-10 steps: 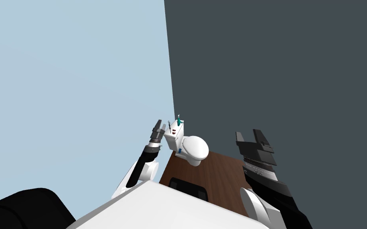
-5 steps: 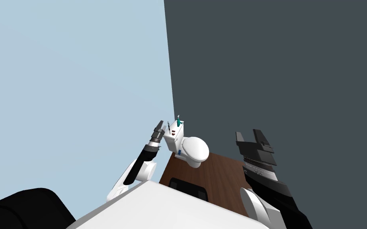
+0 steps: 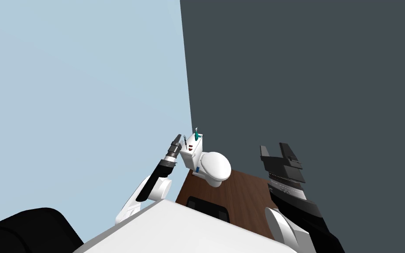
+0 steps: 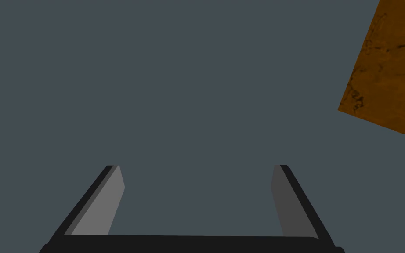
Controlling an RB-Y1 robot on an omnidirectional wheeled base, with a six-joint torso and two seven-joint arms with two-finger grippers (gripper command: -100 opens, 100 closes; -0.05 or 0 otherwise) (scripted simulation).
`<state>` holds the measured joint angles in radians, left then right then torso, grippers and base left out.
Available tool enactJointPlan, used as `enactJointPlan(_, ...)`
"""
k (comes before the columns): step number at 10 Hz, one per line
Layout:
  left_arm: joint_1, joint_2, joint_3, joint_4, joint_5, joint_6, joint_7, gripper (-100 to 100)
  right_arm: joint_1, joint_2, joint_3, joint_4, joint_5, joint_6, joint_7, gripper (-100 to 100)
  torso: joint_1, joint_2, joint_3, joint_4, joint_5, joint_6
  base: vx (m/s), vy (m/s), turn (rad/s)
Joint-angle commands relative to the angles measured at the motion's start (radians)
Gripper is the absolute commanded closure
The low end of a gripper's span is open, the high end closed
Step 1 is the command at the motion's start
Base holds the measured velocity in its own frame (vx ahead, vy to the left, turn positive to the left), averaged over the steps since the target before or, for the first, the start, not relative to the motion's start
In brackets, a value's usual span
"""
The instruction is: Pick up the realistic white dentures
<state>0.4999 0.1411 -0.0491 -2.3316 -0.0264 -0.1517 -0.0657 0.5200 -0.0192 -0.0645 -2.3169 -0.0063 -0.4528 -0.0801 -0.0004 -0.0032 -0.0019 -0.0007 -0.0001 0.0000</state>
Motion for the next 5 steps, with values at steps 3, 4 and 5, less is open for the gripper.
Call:
enactJointPlan(3, 0.0, 0.003, 0.008, -0.008, 0.01, 0.101, -0.008, -100, 0.0, 0.0, 0.0, 0.0, 0.0, 0.0, 0.0, 0, 0.0, 0.0, 0.0, 0.0, 0.0, 0.0, 0.045, -0.01, 0.009)
enactJointPlan(4, 0.001, 0.003, 0.012, -0.011, 0.014, 0.125, -0.011, -100, 0.0, 0.0, 0.0, 0.0, 0.0, 0.0, 0.0, 0, 0.0, 0.0, 0.0, 0.0, 0.0, 0.0, 0.062, -0.005, 0.013)
enactJointPlan(5, 0.001, 0.003, 0.012, -0.011, 0.014, 0.139, -0.011, -100, 0.0, 0.0, 0.0, 0.0, 0.0, 0.0, 0.0, 0, 0.0, -0.001, 0.0, 0.0, 0.0, 0.0, 0.046, -0.007, 0.005)
